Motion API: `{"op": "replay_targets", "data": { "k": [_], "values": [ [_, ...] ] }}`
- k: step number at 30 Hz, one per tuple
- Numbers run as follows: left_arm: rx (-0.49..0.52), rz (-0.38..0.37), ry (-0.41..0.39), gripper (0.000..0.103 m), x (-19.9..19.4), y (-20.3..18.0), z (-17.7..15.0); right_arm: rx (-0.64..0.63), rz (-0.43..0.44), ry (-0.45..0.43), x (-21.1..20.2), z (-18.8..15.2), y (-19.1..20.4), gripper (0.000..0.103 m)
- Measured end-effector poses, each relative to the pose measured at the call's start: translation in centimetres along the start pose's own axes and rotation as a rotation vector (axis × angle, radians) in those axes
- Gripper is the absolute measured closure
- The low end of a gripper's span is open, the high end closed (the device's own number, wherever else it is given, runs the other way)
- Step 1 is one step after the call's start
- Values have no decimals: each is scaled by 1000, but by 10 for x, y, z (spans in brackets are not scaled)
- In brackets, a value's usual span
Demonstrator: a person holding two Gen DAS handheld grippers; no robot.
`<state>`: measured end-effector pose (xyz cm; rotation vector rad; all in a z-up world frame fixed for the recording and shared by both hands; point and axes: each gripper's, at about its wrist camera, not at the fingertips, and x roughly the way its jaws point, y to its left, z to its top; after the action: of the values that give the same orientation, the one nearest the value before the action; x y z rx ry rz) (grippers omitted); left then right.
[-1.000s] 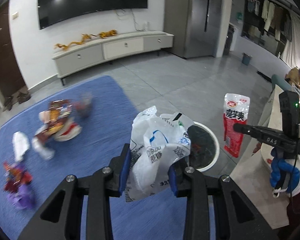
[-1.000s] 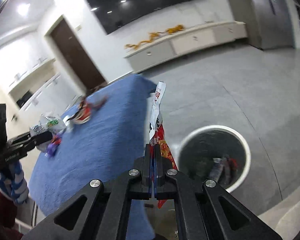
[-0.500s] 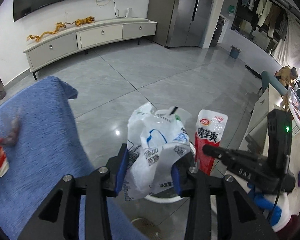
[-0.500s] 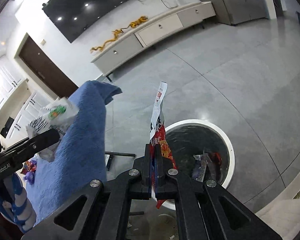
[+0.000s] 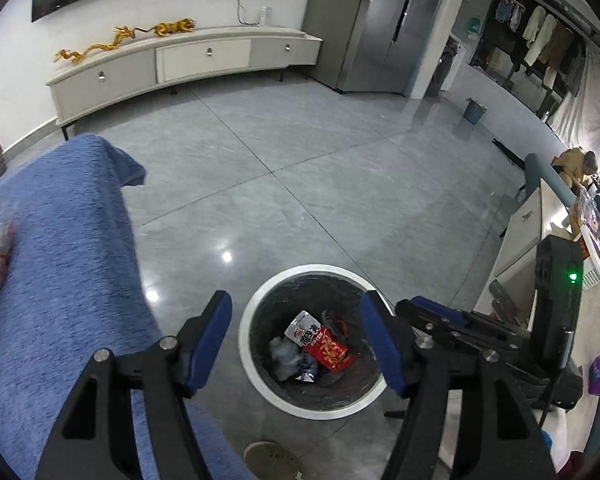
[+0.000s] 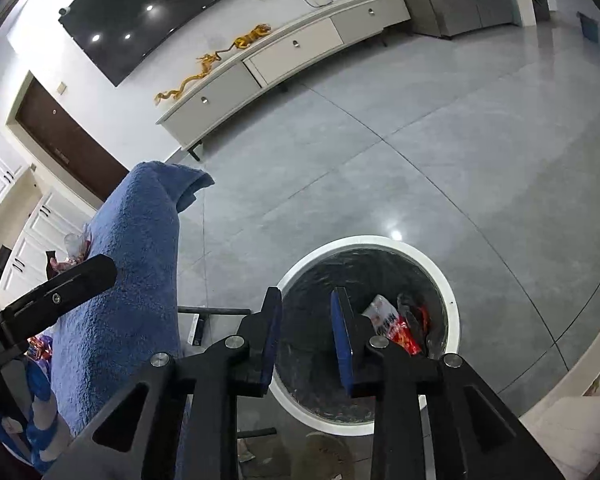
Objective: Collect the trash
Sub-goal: 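Return both tools to the rug toward the remaining wrappers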
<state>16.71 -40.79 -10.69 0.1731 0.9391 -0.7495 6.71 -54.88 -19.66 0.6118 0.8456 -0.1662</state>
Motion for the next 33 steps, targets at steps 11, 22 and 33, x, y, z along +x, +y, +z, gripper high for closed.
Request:
{"op": "replay_targets", "data": {
  "k": [11, 22, 33],
  "values": [
    [-23, 123, -218, 38, -97, 20, -11, -125, -17, -128, -69, 1, 52, 60],
    [-24, 223, -333, 38, -199, 58, -52, -217, 8, -282, -154, -9, 122, 57],
    [-149, 333, -399, 38, -287, 150, -111, -363, 61, -326, -194, -31, 209, 57]
  ]
}}
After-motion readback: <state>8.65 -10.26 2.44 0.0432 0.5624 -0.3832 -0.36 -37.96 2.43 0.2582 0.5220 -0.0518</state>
